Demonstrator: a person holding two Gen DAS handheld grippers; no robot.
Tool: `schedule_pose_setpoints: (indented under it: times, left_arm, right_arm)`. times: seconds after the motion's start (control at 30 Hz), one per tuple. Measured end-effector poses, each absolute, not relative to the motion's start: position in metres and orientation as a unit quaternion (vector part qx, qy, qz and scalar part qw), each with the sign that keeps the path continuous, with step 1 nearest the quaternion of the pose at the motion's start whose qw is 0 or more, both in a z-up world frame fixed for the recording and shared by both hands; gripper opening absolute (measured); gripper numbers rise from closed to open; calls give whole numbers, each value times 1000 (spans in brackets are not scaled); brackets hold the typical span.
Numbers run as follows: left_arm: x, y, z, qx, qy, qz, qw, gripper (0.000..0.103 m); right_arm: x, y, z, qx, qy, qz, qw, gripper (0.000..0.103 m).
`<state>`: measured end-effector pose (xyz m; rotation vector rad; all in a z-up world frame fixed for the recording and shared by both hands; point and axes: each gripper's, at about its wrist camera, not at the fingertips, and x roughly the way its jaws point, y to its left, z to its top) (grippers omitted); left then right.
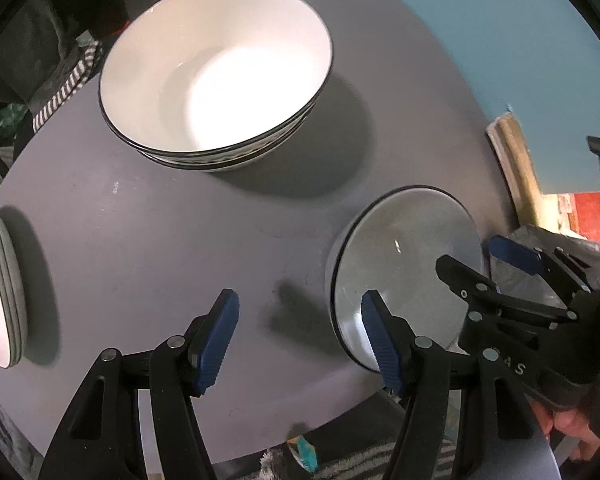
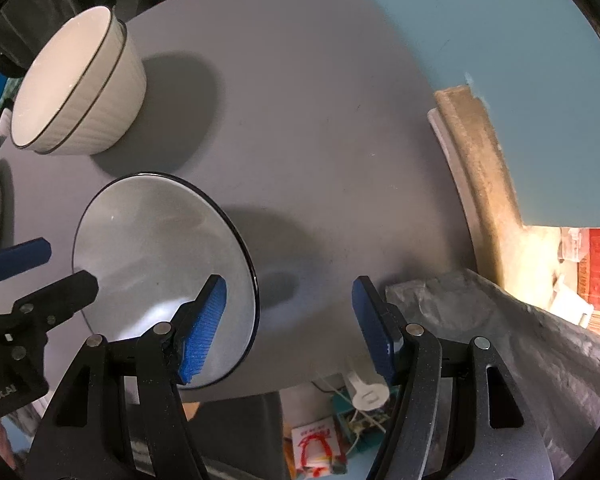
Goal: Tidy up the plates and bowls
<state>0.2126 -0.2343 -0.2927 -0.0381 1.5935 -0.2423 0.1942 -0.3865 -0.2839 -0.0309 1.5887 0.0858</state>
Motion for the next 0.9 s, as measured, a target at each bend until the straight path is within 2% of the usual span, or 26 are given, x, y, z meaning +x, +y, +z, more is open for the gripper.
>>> schedule_pose_setpoints:
  times: [0.27,0.4,0.47,0.63,0.7,0.77,0.9]
  left_arm:
    - [217,-239,-308,-9,723,-110,682,65]
    - [219,-239,-312,-11,728,-108,676,65]
    - [220,-238,-315,-10,732,-106,673,65]
    - [219,-242,-323,-14,745,-110,658,48]
    - [220,-242,-324,-21,748,-123,652,40]
    - [221,-244,-324,-19,749,-133,649,36]
    - [220,-252,-323,-6,749,-142,647,28]
  right_arm:
    - [191,-377,-291,-30,718,45,694,63]
    - [191,-376,-295,-25,725,49,687,50]
    - [193,-376,-297,-16,730,55,681,39]
    - [191,-369,-298,-13,737,69,672,24]
    - [190,-366,-298,-10,740,72,669,21]
    - [189,-364,-297,-5,742,75,666,14]
    - [189,-362,-296,-2,746,78,661,12]
